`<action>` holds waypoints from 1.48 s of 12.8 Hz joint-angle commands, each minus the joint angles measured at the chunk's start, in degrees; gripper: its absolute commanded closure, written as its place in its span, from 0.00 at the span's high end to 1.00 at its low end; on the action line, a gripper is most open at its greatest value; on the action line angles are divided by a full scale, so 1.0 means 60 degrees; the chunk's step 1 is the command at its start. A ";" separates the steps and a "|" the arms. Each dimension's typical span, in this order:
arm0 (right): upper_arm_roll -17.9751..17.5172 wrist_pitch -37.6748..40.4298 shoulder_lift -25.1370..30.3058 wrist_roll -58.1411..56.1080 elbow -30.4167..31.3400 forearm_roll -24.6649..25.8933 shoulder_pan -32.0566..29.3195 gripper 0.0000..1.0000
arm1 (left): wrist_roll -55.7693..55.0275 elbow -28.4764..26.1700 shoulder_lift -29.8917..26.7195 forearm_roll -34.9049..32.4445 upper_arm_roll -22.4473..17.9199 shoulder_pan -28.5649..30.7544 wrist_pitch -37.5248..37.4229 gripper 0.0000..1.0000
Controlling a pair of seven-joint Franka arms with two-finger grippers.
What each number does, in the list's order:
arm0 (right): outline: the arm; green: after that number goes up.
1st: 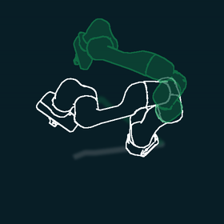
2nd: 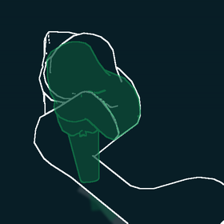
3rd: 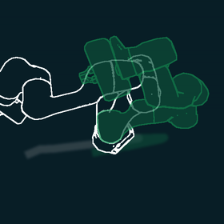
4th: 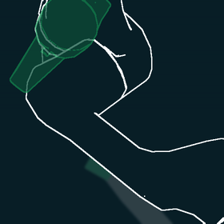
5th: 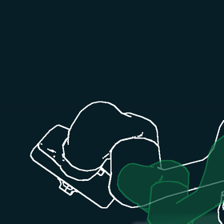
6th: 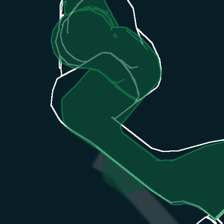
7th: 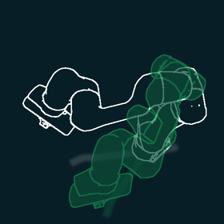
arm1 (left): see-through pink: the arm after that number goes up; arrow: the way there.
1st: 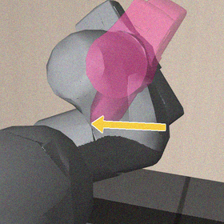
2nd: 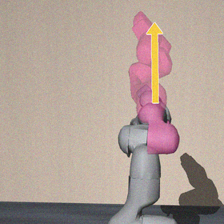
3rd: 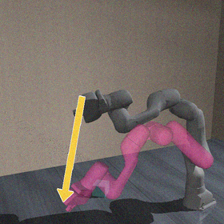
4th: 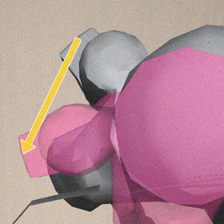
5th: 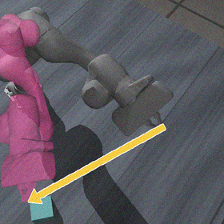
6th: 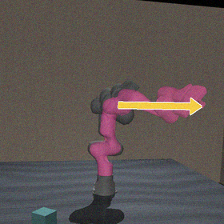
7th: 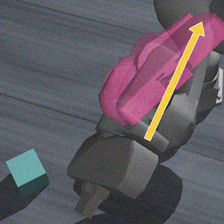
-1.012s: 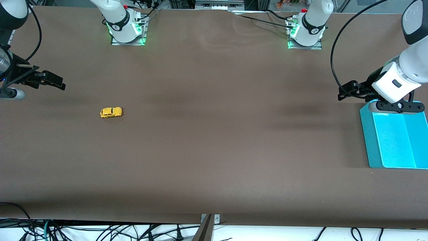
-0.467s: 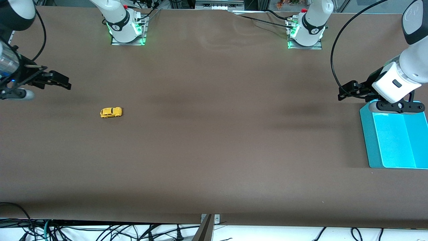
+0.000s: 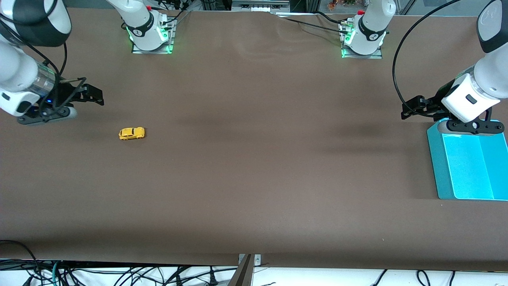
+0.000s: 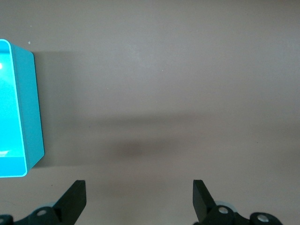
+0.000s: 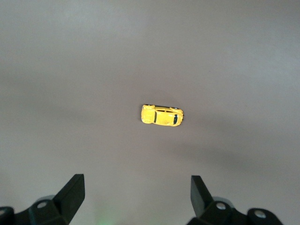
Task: Wind and store yellow beetle car
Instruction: 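Move the right gripper over the yellow beetle car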
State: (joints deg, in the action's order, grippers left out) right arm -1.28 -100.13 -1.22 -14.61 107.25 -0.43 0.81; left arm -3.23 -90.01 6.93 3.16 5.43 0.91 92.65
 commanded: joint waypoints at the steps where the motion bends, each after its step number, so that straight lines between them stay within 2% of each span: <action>1: -0.0021 -0.1192 0.0145 -0.1805 0.1383 0.0116 -0.0120 1.00 | 0.0129 0.0310 0.0105 0.0044 -0.0011 -0.0005 -0.0207 1.00; 3: -0.0021 -0.2625 0.0043 -0.3300 0.2437 0.0130 -0.0194 1.00 | 0.0085 0.0324 0.0105 0.0029 -0.0011 0.0024 -0.0192 1.00; 5: -0.0035 -0.4164 -0.0263 -0.3599 0.3346 0.0217 -0.0180 1.00 | 0.0158 0.0528 0.0120 0.0073 -0.0025 0.0112 -0.0192 1.00; 6: -0.0035 -0.4519 -0.0454 -0.3774 0.3582 0.0363 -0.0194 1.00 | 0.0172 0.0558 0.0134 0.0088 -0.0040 0.0127 -0.0192 1.00; 8: -0.0035 -0.4639 -0.0835 -0.5493 0.3614 0.0379 -0.0209 1.00 | 0.0187 0.0544 0.0221 0.0044 -0.0026 0.0040 -0.0192 1.00; 13: -0.0021 -0.6671 -0.2181 -1.1688 0.3599 0.0379 -0.0443 1.00 | 0.0129 0.0529 0.0252 0.0132 -0.0011 0.0024 -0.0207 1.00; 15: -0.0035 -0.7202 -0.2549 -1.2577 0.3599 0.0379 -0.0443 1.00 | 0.0187 0.0530 0.0252 0.0132 -0.0011 0.0053 -0.0207 1.00; 19: -0.0035 -0.7203 -0.3047 -1.3311 0.3629 0.0379 -0.0443 0.99 | 0.0158 0.0559 0.0266 0.0132 -0.0011 0.0039 -0.0207 1.00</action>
State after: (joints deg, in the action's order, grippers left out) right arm -1.16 -142.79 -18.86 -92.14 128.84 1.54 -1.42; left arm -3.13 -88.56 7.76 3.16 5.37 1.26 92.62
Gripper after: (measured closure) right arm 0.004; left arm 0.000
